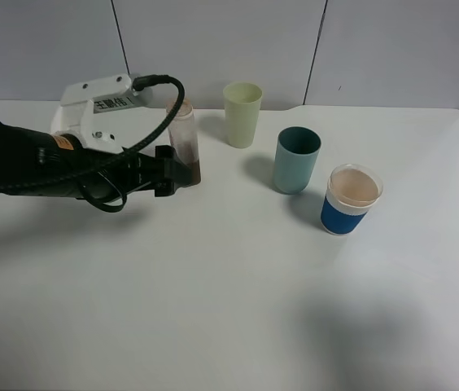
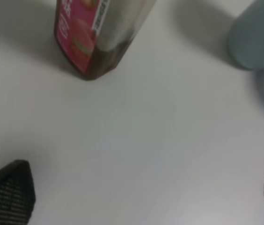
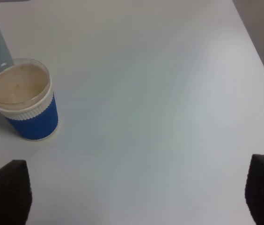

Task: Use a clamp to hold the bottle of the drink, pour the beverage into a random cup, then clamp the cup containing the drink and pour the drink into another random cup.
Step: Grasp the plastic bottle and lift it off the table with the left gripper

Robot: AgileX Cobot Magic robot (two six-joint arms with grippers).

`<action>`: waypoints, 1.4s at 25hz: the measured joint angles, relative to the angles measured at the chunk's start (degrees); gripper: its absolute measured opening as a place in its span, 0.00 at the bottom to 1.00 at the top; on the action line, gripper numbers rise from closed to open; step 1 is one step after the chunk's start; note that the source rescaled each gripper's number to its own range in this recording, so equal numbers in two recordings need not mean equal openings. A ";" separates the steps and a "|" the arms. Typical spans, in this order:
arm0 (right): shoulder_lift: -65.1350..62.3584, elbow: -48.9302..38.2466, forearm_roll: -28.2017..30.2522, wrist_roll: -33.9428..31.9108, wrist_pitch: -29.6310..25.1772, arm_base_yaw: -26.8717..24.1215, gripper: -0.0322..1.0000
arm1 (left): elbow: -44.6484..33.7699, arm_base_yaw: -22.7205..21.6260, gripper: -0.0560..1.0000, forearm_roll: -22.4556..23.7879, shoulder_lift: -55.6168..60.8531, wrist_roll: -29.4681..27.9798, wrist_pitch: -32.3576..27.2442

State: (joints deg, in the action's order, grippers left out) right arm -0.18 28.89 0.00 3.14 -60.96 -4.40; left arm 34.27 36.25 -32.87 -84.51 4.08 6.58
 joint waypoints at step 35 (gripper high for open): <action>0.00 0.00 0.00 0.00 0.00 0.00 0.74 | 4.13 11.82 1.00 -12.98 -28.27 0.75 42.26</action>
State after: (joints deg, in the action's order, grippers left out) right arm -0.18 28.89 0.00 3.14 -60.96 -4.40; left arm 38.40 48.07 -45.85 -112.78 4.83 48.84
